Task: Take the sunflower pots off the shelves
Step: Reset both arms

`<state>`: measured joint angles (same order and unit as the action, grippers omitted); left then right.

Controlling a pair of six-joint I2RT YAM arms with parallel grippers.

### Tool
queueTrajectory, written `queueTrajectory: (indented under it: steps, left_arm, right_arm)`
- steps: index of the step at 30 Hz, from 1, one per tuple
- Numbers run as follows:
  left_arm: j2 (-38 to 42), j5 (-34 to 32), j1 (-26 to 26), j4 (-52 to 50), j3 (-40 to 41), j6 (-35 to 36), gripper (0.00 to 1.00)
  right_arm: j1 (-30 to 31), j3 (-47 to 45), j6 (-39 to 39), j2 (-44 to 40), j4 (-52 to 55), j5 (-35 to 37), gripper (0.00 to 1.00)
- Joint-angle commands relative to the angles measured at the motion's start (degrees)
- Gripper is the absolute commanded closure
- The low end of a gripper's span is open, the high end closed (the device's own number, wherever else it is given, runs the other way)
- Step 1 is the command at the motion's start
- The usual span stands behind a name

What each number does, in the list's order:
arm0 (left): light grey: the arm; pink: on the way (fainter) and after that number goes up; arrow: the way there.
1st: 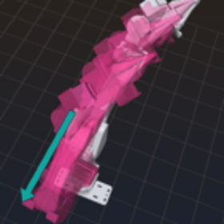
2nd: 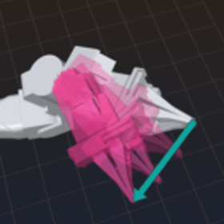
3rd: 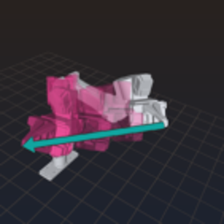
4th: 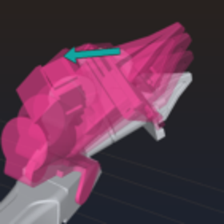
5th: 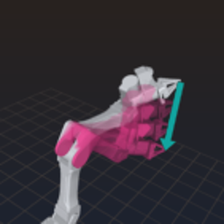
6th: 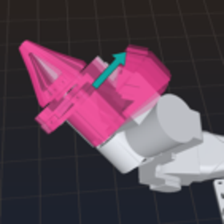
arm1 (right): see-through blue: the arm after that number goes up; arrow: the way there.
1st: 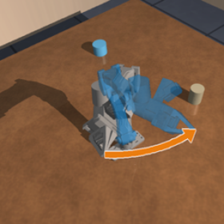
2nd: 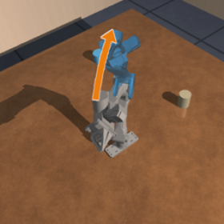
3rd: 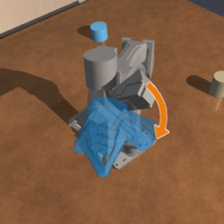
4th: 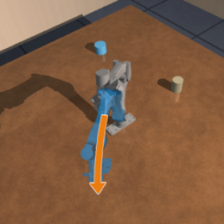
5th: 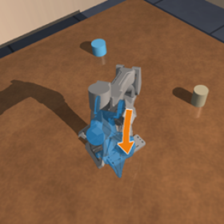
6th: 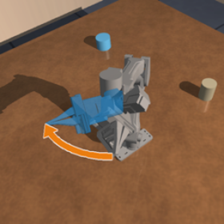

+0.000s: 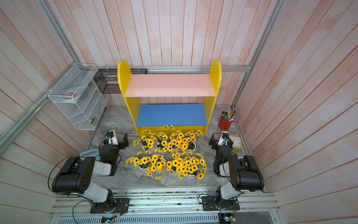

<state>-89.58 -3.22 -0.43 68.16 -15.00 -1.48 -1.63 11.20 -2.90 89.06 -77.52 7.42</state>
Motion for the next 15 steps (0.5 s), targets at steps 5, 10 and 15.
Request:
queueTrajectory:
  steps: [5, 10, 15]
  left_arm:
    - [-0.08, 0.83, -0.27, -0.40, -0.47, 0.59, 0.00]
    - [-0.13, 2.30, -1.02, -1.10, -0.91, -0.01, 0.00]
    - [-0.03, 2.54, -1.16, -0.44, -0.39, -0.03, 0.00]
  right_arm:
    - [0.22, 0.57, 0.47, 0.18, 0.52, -0.24, 0.02]
    - [0.23, 0.57, 0.48, 0.23, 0.52, -0.24, 0.02]
    - [0.25, 0.59, 0.51, 0.20, 0.55, -0.23, 0.02]
